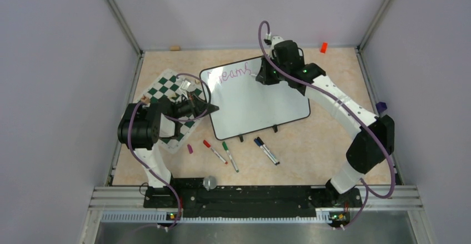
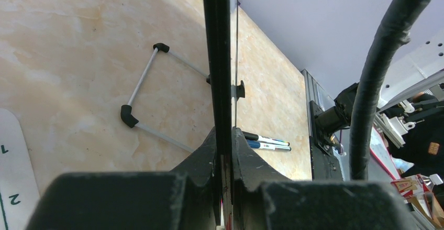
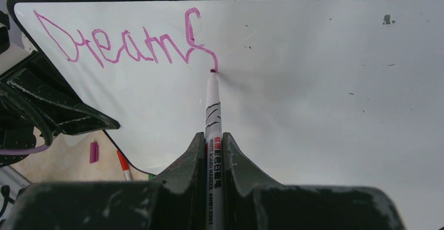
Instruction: Write a sentence on the whiteboard
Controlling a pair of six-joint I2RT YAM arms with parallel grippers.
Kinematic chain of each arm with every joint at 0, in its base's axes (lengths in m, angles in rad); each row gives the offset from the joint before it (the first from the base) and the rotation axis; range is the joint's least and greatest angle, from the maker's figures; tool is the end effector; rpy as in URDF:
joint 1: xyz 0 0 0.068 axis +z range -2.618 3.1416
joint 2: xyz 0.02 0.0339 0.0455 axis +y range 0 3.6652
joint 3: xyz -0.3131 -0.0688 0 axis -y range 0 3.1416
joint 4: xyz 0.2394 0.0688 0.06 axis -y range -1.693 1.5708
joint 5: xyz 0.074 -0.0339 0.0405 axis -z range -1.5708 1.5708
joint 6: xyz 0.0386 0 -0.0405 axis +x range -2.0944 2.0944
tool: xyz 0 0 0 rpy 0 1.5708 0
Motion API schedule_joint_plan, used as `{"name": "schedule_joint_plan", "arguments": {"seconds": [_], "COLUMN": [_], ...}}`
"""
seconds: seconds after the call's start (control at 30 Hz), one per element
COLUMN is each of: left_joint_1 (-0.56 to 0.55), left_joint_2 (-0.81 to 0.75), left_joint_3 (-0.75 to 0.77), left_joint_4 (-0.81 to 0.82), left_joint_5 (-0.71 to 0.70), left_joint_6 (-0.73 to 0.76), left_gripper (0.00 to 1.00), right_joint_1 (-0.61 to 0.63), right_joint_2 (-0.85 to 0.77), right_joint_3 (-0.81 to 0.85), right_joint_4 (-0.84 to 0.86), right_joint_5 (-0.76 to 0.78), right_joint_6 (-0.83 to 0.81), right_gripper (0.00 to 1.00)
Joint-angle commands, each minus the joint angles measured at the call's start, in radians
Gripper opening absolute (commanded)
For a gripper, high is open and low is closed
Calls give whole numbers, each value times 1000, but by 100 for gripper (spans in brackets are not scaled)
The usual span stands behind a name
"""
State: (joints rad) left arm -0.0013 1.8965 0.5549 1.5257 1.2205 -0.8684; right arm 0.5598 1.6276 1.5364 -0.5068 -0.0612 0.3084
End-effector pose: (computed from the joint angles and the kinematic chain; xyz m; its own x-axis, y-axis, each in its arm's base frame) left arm 0.3187 -0.0367 0.2066 -0.5869 -0.2612 -0.7664 0.7366 0.2208 -0.6393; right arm 0.3162 0.2009 0.4007 -0.6284 -0.0363 -0.7770 -0.4010 0.8710 0.2837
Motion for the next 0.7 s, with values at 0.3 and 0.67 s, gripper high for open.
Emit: {"name": "schedule_joint_plan", "arguments": {"seconds": [0.3, 0.67], "left_joint_1": [-5, -5], "left_joint_2": [9, 15], "left_joint_3": [-4, -1], "left_joint_4": [94, 94], "left_joint_5": [78, 79], "left_joint_6": [75, 66], "left_gripper": [0, 0], "right_joint_1": [-9, -68], "right_joint_2": [-77, -152], "right_joint_3": [42, -15], "right_joint_4": [95, 93], "right_joint_5": [-70, -57], "right_joint_6": [5, 42], "right_gripper": [0, 0]}}
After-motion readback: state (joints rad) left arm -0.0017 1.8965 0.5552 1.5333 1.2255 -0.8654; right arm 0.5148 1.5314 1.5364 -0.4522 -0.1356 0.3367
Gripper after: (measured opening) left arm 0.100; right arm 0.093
